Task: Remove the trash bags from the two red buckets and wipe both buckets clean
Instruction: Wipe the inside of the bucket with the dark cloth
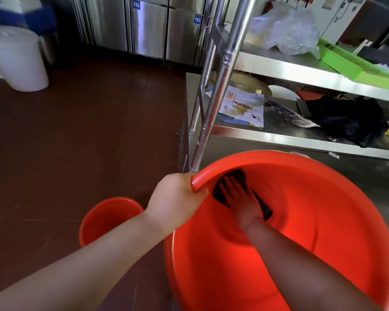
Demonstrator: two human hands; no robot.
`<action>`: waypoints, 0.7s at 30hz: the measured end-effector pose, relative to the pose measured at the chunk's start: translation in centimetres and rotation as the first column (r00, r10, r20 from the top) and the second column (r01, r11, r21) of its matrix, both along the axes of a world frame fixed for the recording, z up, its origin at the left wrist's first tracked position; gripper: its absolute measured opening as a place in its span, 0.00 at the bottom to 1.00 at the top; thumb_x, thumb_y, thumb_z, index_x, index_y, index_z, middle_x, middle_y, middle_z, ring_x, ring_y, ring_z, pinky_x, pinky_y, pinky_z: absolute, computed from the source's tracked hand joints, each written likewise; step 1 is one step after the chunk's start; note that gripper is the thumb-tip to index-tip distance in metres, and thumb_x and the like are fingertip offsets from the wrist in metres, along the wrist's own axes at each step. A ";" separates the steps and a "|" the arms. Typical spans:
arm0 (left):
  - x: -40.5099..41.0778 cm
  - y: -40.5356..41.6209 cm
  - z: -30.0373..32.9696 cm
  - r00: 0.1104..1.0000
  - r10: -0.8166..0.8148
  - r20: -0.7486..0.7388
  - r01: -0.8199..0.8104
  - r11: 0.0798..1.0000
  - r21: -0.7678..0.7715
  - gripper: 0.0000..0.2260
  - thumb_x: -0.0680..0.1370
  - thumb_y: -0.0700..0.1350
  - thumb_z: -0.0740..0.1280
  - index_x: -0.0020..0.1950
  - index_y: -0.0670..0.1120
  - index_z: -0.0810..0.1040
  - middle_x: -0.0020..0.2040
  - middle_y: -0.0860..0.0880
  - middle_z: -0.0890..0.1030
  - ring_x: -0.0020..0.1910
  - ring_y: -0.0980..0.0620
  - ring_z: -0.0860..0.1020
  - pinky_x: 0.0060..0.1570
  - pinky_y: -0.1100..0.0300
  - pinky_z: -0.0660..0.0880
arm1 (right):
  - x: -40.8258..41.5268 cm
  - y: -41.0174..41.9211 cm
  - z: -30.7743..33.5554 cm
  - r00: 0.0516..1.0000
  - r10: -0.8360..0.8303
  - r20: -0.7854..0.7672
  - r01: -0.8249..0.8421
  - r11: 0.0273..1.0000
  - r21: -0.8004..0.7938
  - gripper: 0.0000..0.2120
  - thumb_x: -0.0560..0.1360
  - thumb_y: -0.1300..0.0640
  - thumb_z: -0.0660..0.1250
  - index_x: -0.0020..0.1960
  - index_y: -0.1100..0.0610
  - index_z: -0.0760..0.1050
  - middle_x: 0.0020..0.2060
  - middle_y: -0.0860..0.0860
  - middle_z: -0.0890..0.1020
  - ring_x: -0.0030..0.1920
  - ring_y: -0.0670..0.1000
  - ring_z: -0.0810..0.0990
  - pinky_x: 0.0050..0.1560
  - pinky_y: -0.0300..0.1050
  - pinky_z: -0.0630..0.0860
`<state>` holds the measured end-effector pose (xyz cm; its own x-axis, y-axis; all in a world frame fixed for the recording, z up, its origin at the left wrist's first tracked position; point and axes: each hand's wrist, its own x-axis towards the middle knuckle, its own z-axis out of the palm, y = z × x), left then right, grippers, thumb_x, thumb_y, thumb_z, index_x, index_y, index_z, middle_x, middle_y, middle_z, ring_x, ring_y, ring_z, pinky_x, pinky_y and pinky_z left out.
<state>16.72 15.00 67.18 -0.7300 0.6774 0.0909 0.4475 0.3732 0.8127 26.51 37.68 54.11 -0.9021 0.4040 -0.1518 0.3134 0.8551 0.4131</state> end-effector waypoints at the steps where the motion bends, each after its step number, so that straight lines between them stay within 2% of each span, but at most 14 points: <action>1: 0.0 -0.1 -0.2 1.000 0.012 -0.001 -0.012 1.000 -0.015 0.10 0.72 0.48 0.69 0.32 0.51 0.74 0.26 0.51 0.76 0.30 0.58 0.76 0.27 0.68 0.68 | 0.2 0.5 0.4 0.999 -0.022 -0.037 0.022 1.000 0.016 0.31 0.80 0.58 0.50 0.77 0.53 0.37 0.77 0.51 0.40 0.76 0.53 0.39 0.73 0.57 0.40; 3: 0.1 -0.3 -0.5 0.999 0.040 0.021 -0.039 0.998 -0.043 0.07 0.73 0.48 0.69 0.35 0.50 0.77 0.28 0.50 0.77 0.28 0.56 0.76 0.25 0.66 0.68 | 1.1 1.3 0.9 0.984 -0.095 -0.150 0.097 0.995 0.000 0.31 0.79 0.58 0.50 0.77 0.54 0.39 0.77 0.51 0.44 0.77 0.52 0.40 0.74 0.56 0.36; 6: 0.4 -0.4 -1.2 0.988 0.082 0.134 -0.079 0.996 -0.027 0.07 0.73 0.48 0.68 0.35 0.51 0.77 0.26 0.51 0.77 0.24 0.56 0.75 0.24 0.65 0.67 | 2.9 1.4 0.6 0.909 -0.312 -0.277 0.293 0.950 -0.108 0.31 0.78 0.60 0.49 0.77 0.52 0.39 0.77 0.50 0.42 0.76 0.50 0.39 0.74 0.52 0.37; 10: 1.4 -0.6 -2.3 0.962 0.139 0.236 -0.145 0.989 0.008 0.09 0.74 0.48 0.69 0.34 0.51 0.76 0.24 0.52 0.76 0.21 0.57 0.74 0.22 0.66 0.65 | 4.2 0.4 -0.9 0.733 -0.568 -0.376 0.519 0.823 -0.232 0.35 0.77 0.60 0.53 0.76 0.52 0.35 0.77 0.53 0.39 0.76 0.52 0.40 0.73 0.53 0.40; 13: 1.5 -1.3 -2.7 0.932 0.198 0.302 -0.209 0.978 0.004 0.07 0.74 0.50 0.70 0.37 0.51 0.77 0.27 0.52 0.80 0.25 0.56 0.78 0.22 0.66 0.69 | 4.5 -0.7 -1.6 0.586 -0.694 -0.418 0.605 0.718 -0.343 0.36 0.76 0.61 0.56 0.77 0.53 0.39 0.77 0.55 0.41 0.77 0.53 0.42 0.73 0.55 0.44; 14: 1.3 -1.5 -2.8 0.922 0.213 0.323 -0.223 0.975 -0.007 0.06 0.74 0.51 0.70 0.38 0.51 0.78 0.28 0.51 0.81 0.26 0.56 0.79 0.24 0.64 0.71 | 4.6 -1.1 -1.8 0.564 -0.709 -0.423 0.612 0.703 -0.362 0.37 0.75 0.61 0.57 0.77 0.53 0.41 0.77 0.55 0.41 0.77 0.53 0.43 0.73 0.55 0.45; 16: 0.9 -1.9 -2.8 0.922 0.216 0.322 -0.210 0.976 -0.052 0.06 0.74 0.53 0.69 0.41 0.52 0.79 0.30 0.50 0.82 0.28 0.55 0.80 0.30 0.59 0.77 | 4.9 -1.6 -2.3 0.582 -0.699 -0.417 0.605 0.714 -0.352 0.38 0.75 0.60 0.59 0.77 0.51 0.40 0.77 0.56 0.41 0.77 0.53 0.43 0.72 0.55 0.45; 18: 0.7 -2.1 -2.5 0.950 0.175 0.260 -0.151 0.983 -0.109 0.07 0.72 0.55 0.69 0.44 0.53 0.78 0.33 0.52 0.82 0.30 0.55 0.81 0.36 0.54 0.80 | 5.1 -1.9 -2.7 0.639 -0.668 -0.381 0.590 0.743 -0.315 0.38 0.75 0.60 0.58 0.77 0.50 0.39 0.76 0.57 0.40 0.77 0.55 0.42 0.72 0.55 0.44; 21: 0.9 -1.8 -1.2 0.984 0.124 0.127 -0.109 0.987 -0.122 0.11 0.69 0.60 0.69 0.45 0.56 0.77 0.35 0.57 0.81 0.33 0.61 0.79 0.34 0.58 0.77 | 5.6 -2.2 -3.1 0.771 -0.577 -0.269 0.511 0.813 -0.280 0.37 0.77 0.60 0.57 0.77 0.51 0.38 0.76 0.57 0.38 0.76 0.56 0.39 0.73 0.55 0.43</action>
<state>17.63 13.23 66.00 -0.8049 0.5873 -0.0854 0.2860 0.5099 0.8113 32.09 35.51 50.98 -0.5465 0.8374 -0.0099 0.8358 0.5461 0.0570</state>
